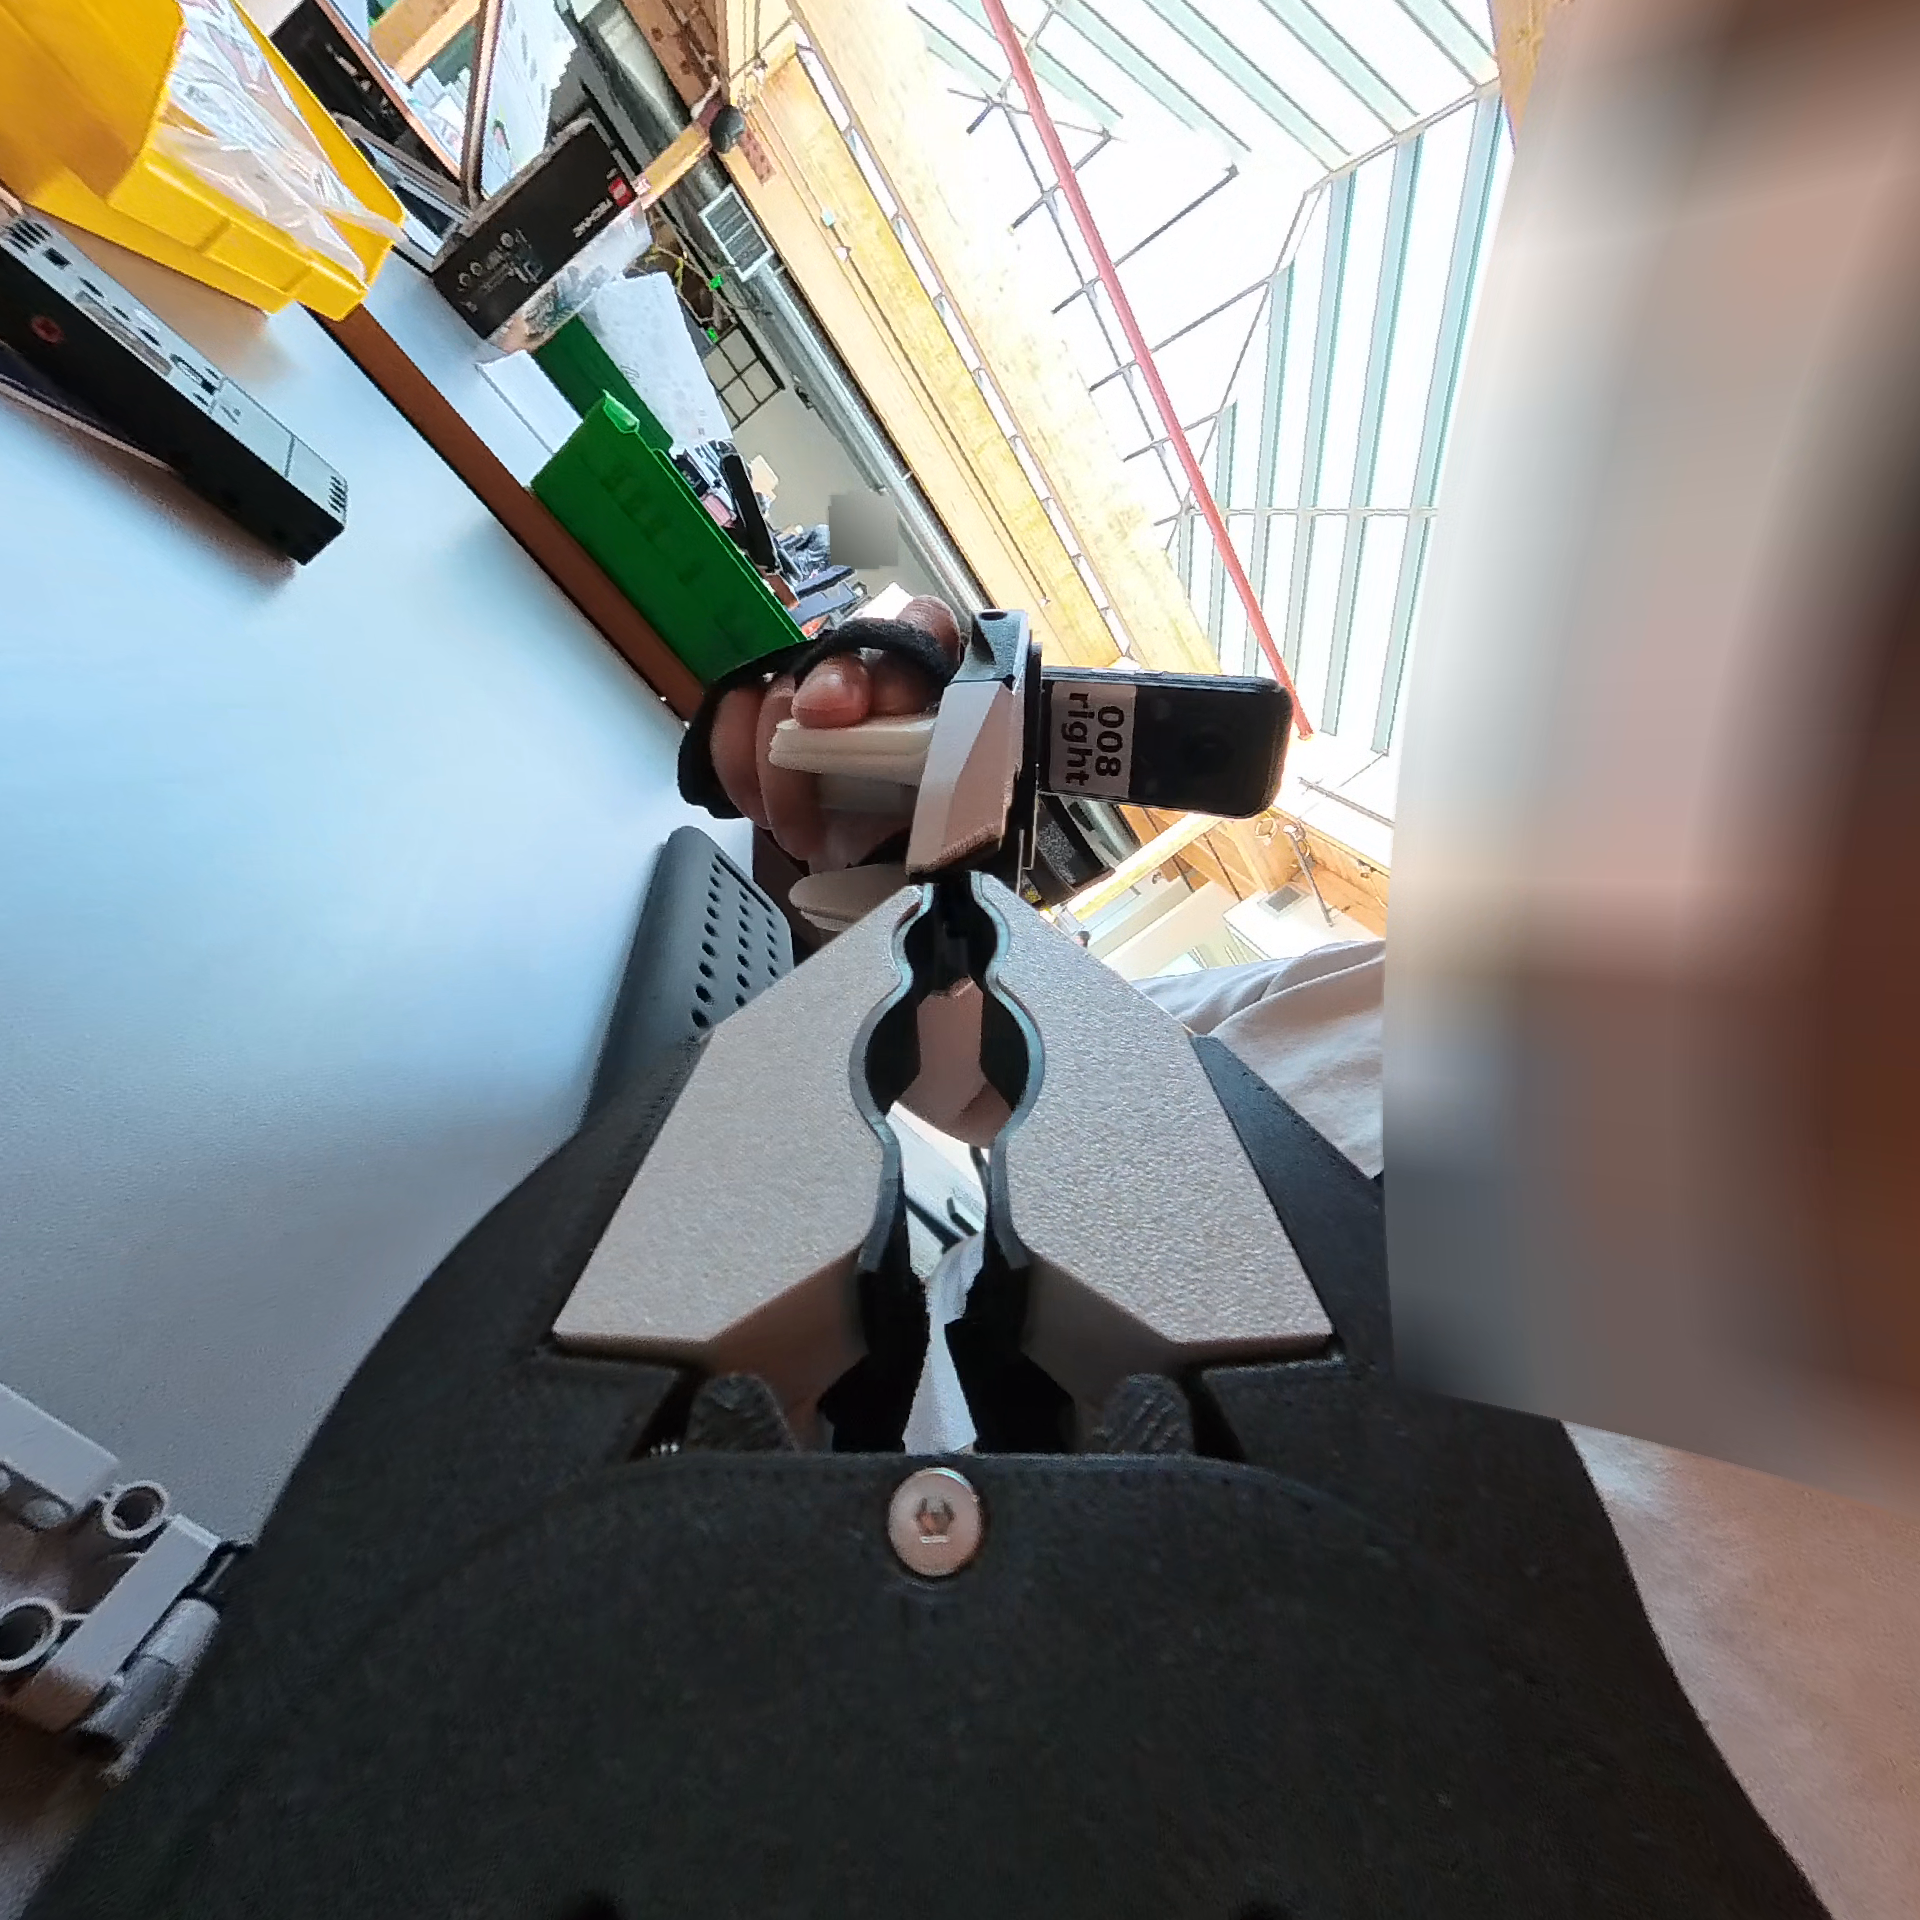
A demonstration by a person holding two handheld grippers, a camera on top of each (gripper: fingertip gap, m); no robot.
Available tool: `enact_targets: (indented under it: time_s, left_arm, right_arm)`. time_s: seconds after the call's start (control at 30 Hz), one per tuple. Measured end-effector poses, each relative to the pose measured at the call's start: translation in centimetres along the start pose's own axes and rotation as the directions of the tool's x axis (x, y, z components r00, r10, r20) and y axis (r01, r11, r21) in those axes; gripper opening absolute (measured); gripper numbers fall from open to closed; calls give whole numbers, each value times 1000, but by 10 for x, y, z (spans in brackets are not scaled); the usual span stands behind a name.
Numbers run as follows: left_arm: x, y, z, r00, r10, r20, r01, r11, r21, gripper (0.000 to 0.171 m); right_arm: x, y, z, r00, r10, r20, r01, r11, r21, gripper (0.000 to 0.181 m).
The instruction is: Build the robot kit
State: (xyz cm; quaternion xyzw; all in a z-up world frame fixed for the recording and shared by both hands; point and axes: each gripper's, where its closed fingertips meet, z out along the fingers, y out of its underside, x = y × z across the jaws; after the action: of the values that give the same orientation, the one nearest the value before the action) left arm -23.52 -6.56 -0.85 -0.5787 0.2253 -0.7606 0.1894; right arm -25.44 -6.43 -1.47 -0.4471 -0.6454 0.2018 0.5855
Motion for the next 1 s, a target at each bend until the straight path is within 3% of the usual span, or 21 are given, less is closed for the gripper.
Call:
enact_targets:
  time_s: [0.2,0.37,0.5,0.63,0.7,0.9,1.0]
  left_arm:
    - [-1,-1,0,1000,-25,-7,25,1000,11,1]
    - [-7,-10,-8,1000,-17,12,16,997,75,11]
    - [-8,-15,-17,999,-7,43,2,993,115,24]
    - [-23,-5,-15,968,90,233,-98,995,25,16]
    - [-26,-7,-17,948,129,292,-143,989,25,5]
    - [-31,-7,-18,940,118,321,-129,992,14,12]
    - [-36,-7,-16,930,137,342,-148,989,7,3]
  right_arm:
    - [0,2,0,1000,10,-23,-10,1000,10,18]
    - [12,4,-2,994,3,-113,-3,1000,1,17]
    - [17,17,0,986,-66,-156,50,993,-106,17]
    - [16,27,6,974,-165,-154,130,968,-216,17]
    - [16,31,8,971,-192,-146,150,954,-259,17]
    - [16,39,9,964,-230,-135,179,932,-315,17]
    - [13,39,10,966,-229,-121,181,931,-317,17]
